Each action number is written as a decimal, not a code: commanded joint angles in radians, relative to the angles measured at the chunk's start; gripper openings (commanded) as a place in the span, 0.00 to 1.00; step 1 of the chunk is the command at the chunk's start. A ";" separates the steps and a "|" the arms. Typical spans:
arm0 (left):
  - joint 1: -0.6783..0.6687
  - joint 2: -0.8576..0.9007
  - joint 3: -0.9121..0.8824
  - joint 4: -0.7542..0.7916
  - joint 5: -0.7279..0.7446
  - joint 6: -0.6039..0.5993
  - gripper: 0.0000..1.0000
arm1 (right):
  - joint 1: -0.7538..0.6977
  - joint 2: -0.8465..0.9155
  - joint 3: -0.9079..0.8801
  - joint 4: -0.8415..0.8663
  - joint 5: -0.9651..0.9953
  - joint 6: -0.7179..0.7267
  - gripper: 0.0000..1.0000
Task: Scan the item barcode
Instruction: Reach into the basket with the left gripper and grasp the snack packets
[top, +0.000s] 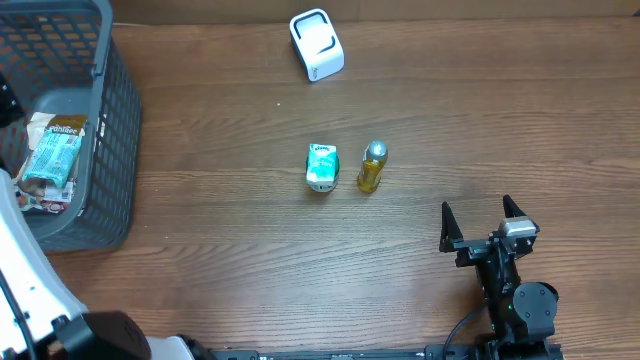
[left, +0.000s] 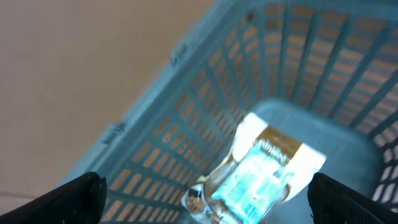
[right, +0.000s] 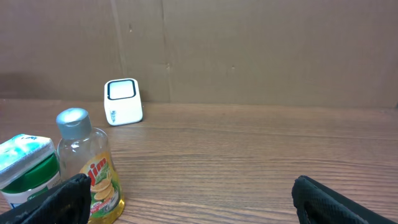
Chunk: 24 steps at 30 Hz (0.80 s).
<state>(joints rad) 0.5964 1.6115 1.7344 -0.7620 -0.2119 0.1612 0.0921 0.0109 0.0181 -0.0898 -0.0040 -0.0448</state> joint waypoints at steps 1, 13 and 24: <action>0.011 0.103 0.005 -0.011 0.082 0.066 1.00 | -0.003 -0.008 -0.010 0.006 -0.008 0.004 1.00; 0.014 0.350 0.005 -0.023 0.082 0.156 0.99 | -0.003 -0.008 -0.010 0.006 -0.008 0.004 1.00; 0.014 0.483 0.005 -0.034 0.157 0.286 1.00 | -0.003 -0.008 -0.010 0.006 -0.008 0.004 1.00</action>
<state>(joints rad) 0.6086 2.0743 1.7344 -0.7906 -0.1051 0.3824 0.0921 0.0109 0.0181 -0.0895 -0.0040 -0.0444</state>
